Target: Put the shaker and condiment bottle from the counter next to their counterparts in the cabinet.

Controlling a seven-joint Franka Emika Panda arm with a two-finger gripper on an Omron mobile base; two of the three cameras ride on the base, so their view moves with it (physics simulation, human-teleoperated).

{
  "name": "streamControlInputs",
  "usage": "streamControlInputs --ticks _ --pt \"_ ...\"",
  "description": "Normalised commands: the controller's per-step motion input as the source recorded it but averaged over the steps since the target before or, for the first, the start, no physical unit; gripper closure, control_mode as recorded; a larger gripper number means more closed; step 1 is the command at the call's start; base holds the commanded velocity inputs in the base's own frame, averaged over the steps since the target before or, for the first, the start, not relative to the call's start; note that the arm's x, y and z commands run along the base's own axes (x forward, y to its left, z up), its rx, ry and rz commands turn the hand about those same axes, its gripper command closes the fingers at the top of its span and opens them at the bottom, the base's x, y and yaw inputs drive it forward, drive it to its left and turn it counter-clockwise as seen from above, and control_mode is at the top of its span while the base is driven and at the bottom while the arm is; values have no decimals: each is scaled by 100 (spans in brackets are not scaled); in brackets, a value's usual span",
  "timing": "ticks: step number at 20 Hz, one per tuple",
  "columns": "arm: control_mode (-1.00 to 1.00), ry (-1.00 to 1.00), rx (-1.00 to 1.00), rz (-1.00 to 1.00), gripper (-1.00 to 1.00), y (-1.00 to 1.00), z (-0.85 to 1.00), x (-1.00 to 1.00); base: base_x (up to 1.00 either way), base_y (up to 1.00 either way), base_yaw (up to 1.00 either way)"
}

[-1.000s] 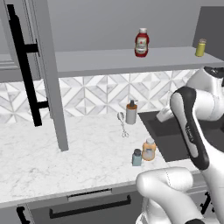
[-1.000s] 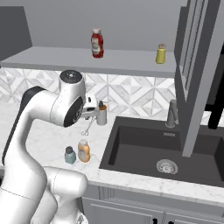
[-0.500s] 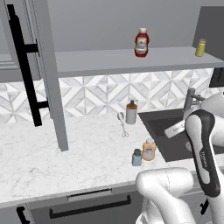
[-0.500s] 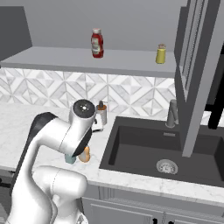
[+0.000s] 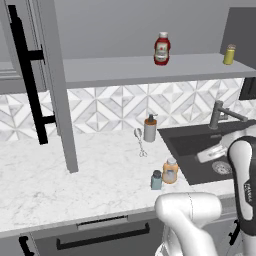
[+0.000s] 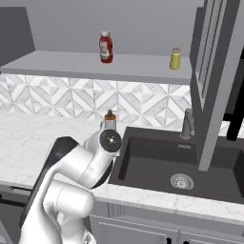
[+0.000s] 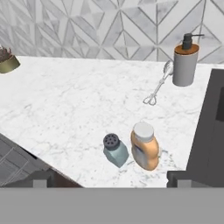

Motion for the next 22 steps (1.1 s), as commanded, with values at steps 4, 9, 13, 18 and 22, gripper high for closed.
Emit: streamControlInputs --ticks 4,9,13,18,22 --pt "-100 -11 12 0 -100 -11 -16 -34 0 0 0" --pt "-100 -7 8 0 -100 0 -10 -14 0 0 0" --pt "-100 -10 0 0 -100 0 -64 3 0 0 0" --pt "-100 -2 0 1 -100 0 -43 0 0 0 0" --pt "-100 -5 0 5 -100 2 -29 0 0 0 0"
